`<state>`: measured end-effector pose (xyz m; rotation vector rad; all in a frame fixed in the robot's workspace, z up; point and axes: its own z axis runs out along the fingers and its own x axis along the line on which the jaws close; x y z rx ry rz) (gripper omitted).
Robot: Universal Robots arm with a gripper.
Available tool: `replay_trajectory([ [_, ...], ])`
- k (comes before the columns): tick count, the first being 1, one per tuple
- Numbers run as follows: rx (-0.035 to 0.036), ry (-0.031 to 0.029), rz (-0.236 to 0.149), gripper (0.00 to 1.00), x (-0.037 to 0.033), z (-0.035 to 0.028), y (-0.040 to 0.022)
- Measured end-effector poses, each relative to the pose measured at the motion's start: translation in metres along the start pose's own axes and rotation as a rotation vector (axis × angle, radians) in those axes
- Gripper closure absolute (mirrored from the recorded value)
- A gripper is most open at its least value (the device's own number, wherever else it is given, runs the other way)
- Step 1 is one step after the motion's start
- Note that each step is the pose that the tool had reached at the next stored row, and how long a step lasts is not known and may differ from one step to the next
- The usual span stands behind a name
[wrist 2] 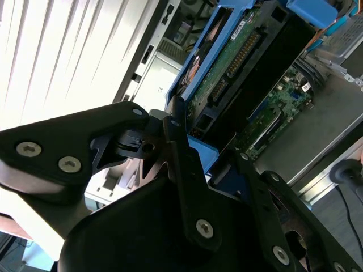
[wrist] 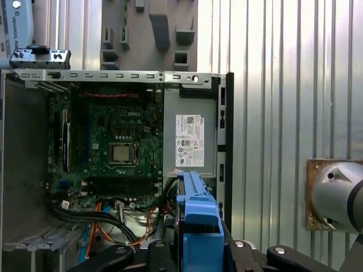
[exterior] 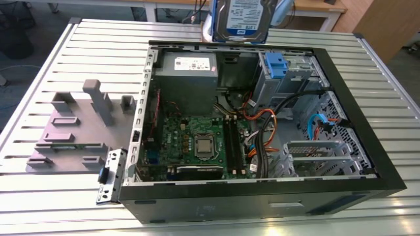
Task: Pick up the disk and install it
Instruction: 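Pick up the disk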
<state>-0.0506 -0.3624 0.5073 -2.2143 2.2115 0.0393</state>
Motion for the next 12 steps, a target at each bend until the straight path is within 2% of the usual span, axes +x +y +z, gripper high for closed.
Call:
replay_trajectory([
  [12, 0.0000, 0.0000, 0.000, 0.63, 0.0000, -0.0001, -0.0049],
])
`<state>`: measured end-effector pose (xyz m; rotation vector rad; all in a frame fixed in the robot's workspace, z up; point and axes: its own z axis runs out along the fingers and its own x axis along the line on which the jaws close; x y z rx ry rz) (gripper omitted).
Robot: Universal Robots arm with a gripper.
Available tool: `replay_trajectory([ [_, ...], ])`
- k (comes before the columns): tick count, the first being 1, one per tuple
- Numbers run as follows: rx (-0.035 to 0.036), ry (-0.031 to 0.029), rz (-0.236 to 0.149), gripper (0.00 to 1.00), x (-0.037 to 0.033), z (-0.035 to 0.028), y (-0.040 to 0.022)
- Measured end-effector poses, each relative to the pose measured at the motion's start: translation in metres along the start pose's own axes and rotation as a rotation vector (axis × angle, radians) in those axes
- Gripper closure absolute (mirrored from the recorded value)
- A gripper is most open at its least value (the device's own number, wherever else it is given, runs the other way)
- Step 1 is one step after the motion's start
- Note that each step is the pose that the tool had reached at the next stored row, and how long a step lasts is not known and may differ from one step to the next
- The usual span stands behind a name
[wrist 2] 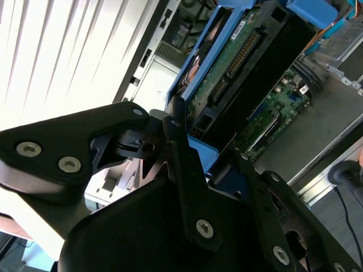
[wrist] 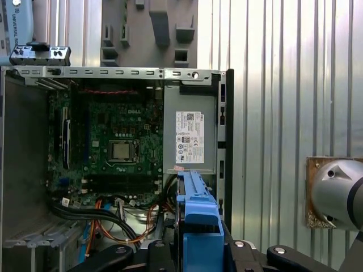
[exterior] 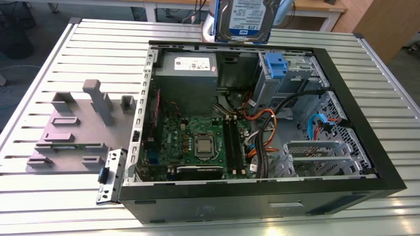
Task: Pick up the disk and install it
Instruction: 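Pick up the disk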
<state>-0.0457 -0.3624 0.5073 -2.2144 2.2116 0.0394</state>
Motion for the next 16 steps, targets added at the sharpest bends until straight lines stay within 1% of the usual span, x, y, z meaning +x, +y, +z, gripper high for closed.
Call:
replay_trajectory([
  [16, 0.0000, 0.0000, 0.000, 0.63, 0.0000, -0.0001, -0.0061],
])
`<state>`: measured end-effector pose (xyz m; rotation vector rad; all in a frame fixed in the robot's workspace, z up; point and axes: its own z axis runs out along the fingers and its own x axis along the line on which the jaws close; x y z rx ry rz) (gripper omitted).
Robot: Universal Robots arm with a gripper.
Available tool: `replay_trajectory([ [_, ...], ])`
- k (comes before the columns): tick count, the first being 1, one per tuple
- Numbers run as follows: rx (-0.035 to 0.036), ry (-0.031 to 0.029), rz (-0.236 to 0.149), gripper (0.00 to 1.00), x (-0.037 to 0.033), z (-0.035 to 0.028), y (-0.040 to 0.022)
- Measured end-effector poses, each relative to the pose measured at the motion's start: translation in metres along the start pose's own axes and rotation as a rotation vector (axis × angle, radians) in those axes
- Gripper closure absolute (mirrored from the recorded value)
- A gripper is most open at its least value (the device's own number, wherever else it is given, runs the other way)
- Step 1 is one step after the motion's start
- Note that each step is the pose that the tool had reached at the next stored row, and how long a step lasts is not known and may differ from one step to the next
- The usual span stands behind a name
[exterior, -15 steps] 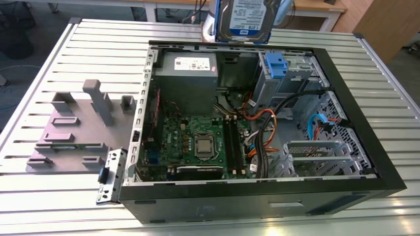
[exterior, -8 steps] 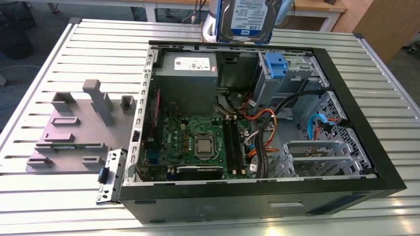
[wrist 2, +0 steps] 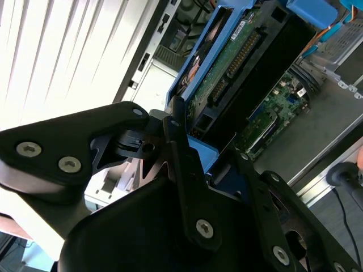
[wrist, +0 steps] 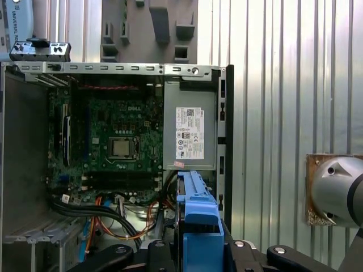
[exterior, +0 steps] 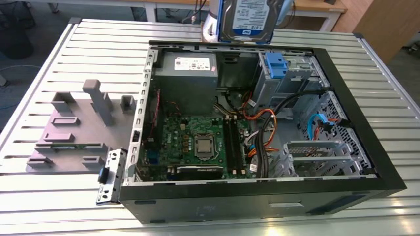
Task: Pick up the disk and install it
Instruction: 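Pick up the disk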
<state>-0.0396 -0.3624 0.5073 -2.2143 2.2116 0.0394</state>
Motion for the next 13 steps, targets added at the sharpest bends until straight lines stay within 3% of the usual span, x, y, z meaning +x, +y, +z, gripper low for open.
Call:
replay_trajectory([
  [13, 0.0000, 0.0000, 0.000, 0.63, 0.0000, 0.0000, -0.0056],
])
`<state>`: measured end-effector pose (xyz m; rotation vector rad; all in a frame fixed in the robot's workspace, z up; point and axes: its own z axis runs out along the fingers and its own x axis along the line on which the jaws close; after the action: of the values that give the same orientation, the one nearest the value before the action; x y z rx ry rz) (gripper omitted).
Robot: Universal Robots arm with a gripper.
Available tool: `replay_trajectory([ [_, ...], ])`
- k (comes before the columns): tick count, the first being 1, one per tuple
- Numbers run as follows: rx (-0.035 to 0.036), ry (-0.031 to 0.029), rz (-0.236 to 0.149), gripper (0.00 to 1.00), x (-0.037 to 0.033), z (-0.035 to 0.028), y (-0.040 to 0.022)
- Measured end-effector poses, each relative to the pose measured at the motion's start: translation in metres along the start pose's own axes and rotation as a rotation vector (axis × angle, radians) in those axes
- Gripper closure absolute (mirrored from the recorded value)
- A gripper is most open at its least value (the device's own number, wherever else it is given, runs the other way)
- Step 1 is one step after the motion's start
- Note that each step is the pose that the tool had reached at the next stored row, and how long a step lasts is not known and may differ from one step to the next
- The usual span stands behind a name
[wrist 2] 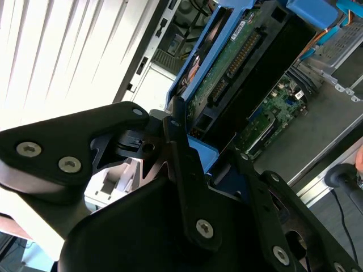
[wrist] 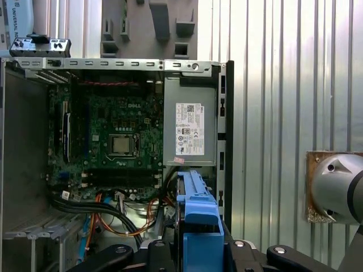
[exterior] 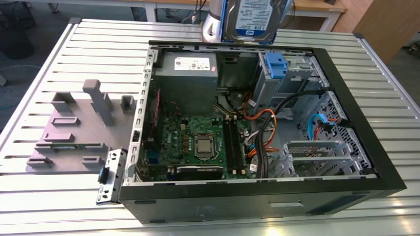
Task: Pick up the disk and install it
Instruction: 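Pick up the disk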
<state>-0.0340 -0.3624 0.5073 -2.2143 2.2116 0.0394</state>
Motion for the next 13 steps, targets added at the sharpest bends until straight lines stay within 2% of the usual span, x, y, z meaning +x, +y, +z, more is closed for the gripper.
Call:
replay_trajectory([
  [13, 0.0000, 0.0000, 0.000, 0.63, 0.0000, 0.0000, -0.0048],
])
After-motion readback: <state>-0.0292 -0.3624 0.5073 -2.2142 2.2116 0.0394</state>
